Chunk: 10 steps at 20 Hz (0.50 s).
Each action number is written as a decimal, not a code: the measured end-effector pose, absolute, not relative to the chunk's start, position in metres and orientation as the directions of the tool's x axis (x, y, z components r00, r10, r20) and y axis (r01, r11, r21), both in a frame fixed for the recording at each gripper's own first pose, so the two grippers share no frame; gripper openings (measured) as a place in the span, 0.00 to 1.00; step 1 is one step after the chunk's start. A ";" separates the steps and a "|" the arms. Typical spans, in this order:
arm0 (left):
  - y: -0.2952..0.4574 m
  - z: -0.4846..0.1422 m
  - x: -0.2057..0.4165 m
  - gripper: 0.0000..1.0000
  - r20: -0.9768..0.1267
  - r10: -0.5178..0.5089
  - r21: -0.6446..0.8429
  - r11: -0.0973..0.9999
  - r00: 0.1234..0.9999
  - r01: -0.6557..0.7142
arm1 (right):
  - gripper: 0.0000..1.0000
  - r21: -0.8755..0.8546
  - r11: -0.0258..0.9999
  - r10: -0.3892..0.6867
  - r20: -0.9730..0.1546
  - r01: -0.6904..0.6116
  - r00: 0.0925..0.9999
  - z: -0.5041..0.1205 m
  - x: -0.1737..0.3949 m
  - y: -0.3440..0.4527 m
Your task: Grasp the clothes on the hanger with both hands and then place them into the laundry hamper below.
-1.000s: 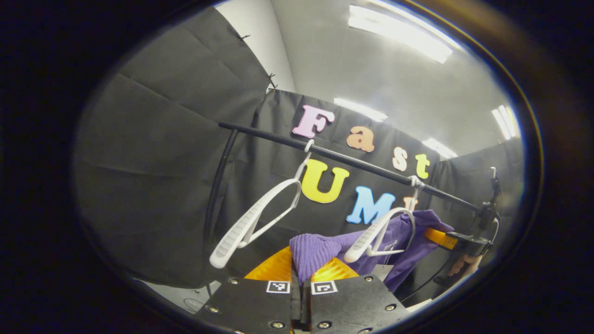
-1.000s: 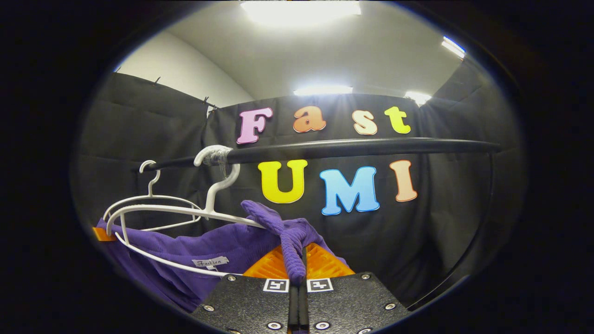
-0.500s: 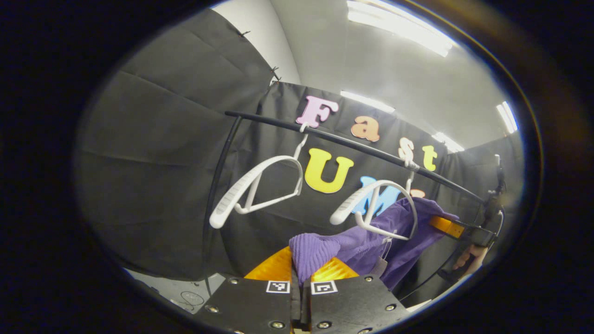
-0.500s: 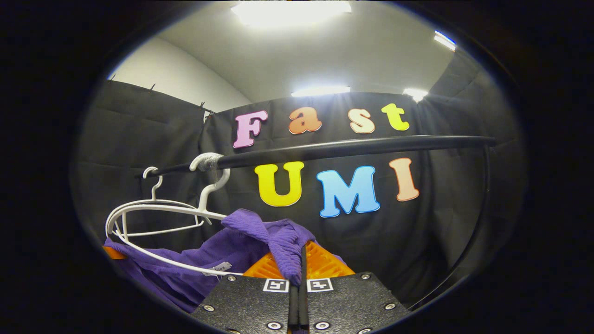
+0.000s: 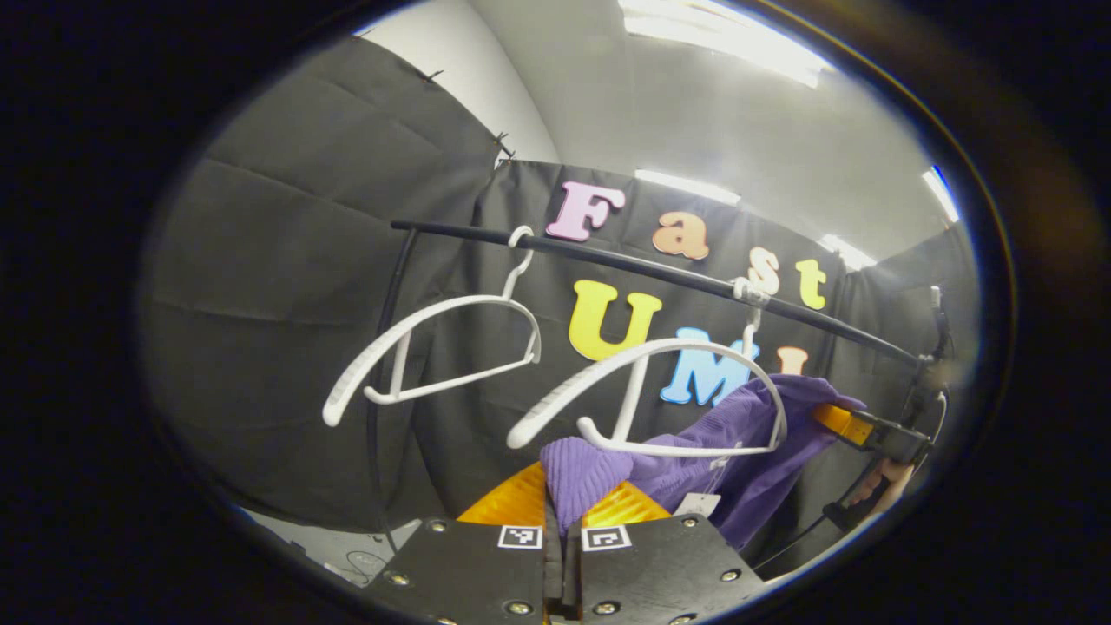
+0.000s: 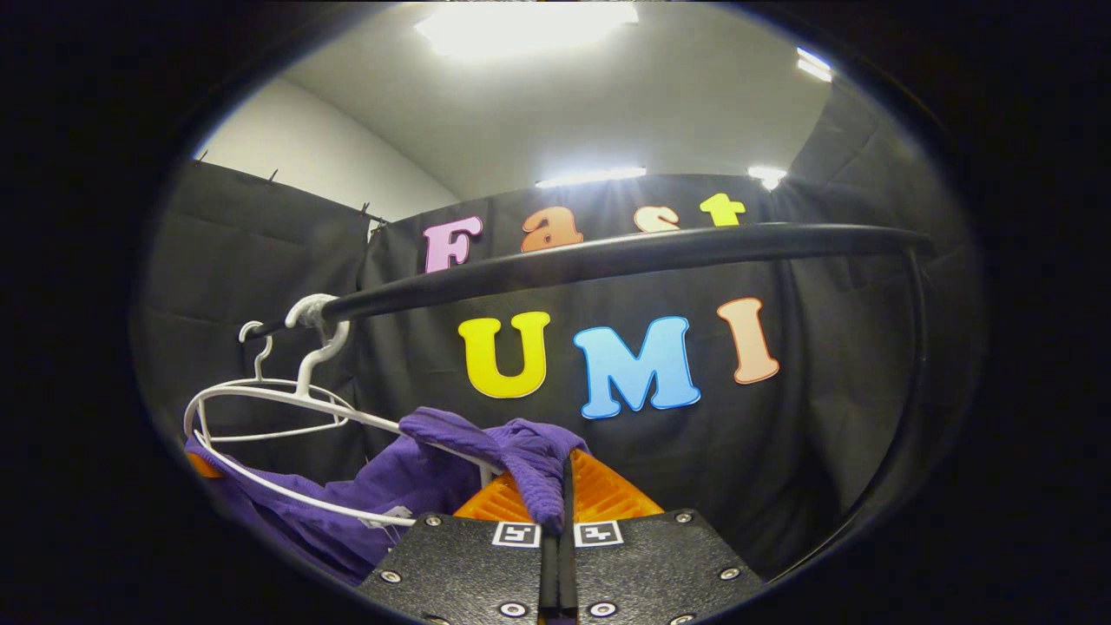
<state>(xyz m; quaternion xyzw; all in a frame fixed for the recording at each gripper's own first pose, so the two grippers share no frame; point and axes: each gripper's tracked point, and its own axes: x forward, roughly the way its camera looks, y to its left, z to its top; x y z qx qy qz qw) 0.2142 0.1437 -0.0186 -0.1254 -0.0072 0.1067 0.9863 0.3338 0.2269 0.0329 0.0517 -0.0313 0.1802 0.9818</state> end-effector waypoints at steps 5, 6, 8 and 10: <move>0.115 -0.019 0.235 0.01 -0.024 0.223 -0.235 0.946 0.975 -0.222 | 0.00 0.076 0.940 0.325 0.090 -0.332 0.941 0.025 0.362 0.197; 0.108 -0.019 0.241 0.01 -0.026 0.224 -0.228 0.947 0.974 -0.224 | 0.00 0.081 0.940 0.323 0.088 -0.330 0.942 0.022 0.367 0.191; 0.093 -0.021 0.252 0.01 -0.030 0.227 -0.222 0.948 0.973 -0.228 | 0.00 0.076 0.940 0.327 0.078 -0.333 0.942 0.014 0.375 0.184; 0.083 -0.023 0.262 0.01 -0.038 0.231 -0.224 0.946 0.972 -0.234 | 0.00 0.078 0.935 0.341 0.067 -0.346 0.937 0.001 0.376 0.180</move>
